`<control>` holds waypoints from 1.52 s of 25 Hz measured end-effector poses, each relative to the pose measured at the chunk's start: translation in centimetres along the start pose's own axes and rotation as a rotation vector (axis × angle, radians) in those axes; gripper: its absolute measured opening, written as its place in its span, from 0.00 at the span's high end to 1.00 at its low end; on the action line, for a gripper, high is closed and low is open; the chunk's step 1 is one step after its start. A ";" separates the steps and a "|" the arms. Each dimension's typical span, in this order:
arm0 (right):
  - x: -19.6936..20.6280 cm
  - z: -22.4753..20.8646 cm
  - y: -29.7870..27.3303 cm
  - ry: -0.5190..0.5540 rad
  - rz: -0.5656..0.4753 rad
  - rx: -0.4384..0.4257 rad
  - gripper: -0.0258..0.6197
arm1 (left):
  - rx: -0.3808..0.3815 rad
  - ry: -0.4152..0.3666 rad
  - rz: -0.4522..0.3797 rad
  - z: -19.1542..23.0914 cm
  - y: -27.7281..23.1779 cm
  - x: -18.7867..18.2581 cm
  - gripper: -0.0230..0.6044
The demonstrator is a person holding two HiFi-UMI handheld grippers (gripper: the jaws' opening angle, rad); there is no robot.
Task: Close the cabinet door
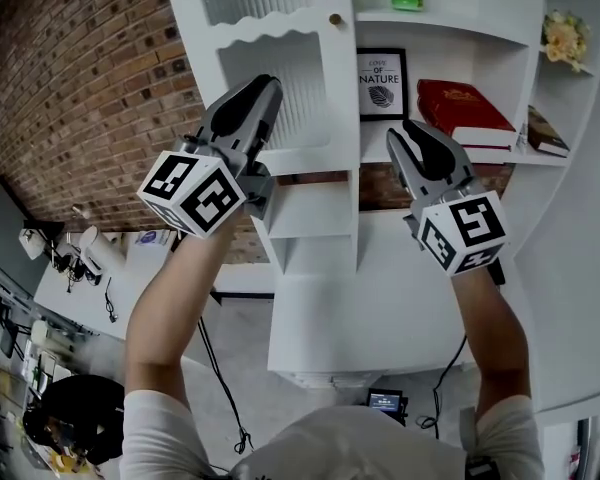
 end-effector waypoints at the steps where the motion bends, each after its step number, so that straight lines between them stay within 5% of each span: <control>1: -0.2 0.3 -0.1 0.003 0.003 0.005 0.78 | 0.004 0.004 0.000 0.2 0.4 -0.1 0.88; 12: -1.9 2.8 1.0 0.023 0.020 0.056 0.83 | 0.033 0.052 0.007 -0.4 4.3 -1.0 0.91; 38: -0.3 7.4 3.9 -0.036 0.069 0.067 0.88 | -0.024 0.183 0.102 -0.7 13.1 4.9 0.95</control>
Point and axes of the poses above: the fingertips, and each gripper's own axes: y backward along the fingers, z to its left, x out of its underside, the point moved 9 cm from there along y, backward along the fingers, and after that the axes turned 7 degrees about -x, right-handed, at the moved point
